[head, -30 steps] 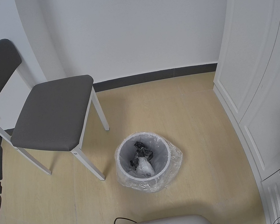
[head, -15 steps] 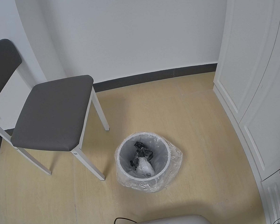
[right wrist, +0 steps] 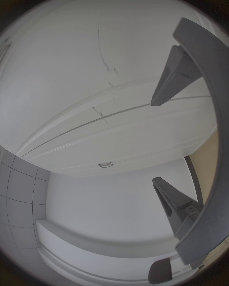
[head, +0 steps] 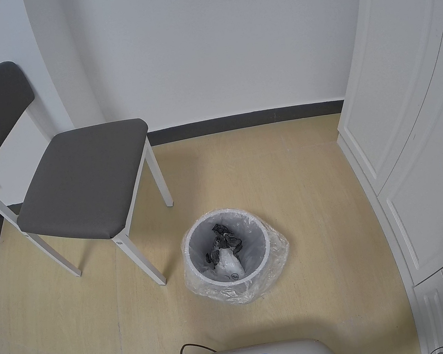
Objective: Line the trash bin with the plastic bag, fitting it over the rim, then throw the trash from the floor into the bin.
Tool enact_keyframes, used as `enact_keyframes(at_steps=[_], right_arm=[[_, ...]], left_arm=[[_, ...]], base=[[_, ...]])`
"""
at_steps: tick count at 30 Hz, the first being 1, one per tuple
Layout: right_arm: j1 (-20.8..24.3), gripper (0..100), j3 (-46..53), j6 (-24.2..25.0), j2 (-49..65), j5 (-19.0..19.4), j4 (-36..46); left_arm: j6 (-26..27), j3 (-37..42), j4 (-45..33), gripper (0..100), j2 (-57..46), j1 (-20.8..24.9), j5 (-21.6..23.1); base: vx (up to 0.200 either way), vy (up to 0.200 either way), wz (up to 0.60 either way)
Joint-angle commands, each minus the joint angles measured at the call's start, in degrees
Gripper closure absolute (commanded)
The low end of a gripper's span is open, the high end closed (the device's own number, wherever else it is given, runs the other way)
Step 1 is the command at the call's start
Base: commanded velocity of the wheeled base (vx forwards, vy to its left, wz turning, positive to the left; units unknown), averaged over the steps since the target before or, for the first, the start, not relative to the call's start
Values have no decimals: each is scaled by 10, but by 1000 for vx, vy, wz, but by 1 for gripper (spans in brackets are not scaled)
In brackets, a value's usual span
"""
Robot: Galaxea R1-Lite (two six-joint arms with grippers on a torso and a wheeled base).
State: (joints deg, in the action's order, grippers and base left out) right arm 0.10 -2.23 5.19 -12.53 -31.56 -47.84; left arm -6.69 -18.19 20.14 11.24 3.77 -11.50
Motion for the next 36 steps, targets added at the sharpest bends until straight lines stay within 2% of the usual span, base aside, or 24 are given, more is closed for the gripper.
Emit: enact_keyframes(at_steps=[1, 3, 7, 13, 16, 21, 25, 26, 27, 28, 30, 32, 36], right_arm=[[0, 0, 10, -13, 124, 12, 88], [0, 0, 12, -8, 125, 15, 98], [0, 0, 22, -4, 125, 16, 58], [0, 0, 22, 34, 125, 19, 62], [0, 0, 22, 36, 125, 19, 67], [0, 0, 22, 32, 125, 14, 69], [0, 0, 22, 37, 125, -7, 71], [0, 0, 22, 37, 125, -25, 85], [0, 0, 22, 37, 125, -25, 85], [0, 0, 22, 39, 125, -31, 116], [0, 0, 22, 39, 125, -31, 116], [0, 0, 22, 54, 125, -30, 167], [0, 0, 22, 75, 125, -30, 227]], left_arm=[[1, -47, -40, 0, -48, -2, -5], [2, -55, -43, 0, -55, -3, -5], [7, -98, -50, 0, -70, -21, -2], [7, -94, -50, 0, -78, -22, -2], [7, -85, -51, 0, -95, -24, -2], [29, -21, -31, 0, -112, -32, -5], [30, 18, -5, 0, -112, -32, -5], [36, 56, 7, 0, -112, -32, -4], [36, 56, 7, 0, -112, -32, -4], [40, 100, 10, 0, -112, -32, 2], [40, 100, 10, 0, -112, -32, 2], [62, 182, 3, 0, -112, -32, 31], [76, 182, -121, 0, -112, -32, 45]], base=[[0, 0, 0], [0, 0, 0], [0, 0, 0], [0, 0, 0], [0, 0, 0], [0, 0, 0], [0, 0, 0], [0, 0, 0], [0, 0, 0], [0, 0, 0], [0, 0, 0], [0, 0, 0], [0, 0, 0]])
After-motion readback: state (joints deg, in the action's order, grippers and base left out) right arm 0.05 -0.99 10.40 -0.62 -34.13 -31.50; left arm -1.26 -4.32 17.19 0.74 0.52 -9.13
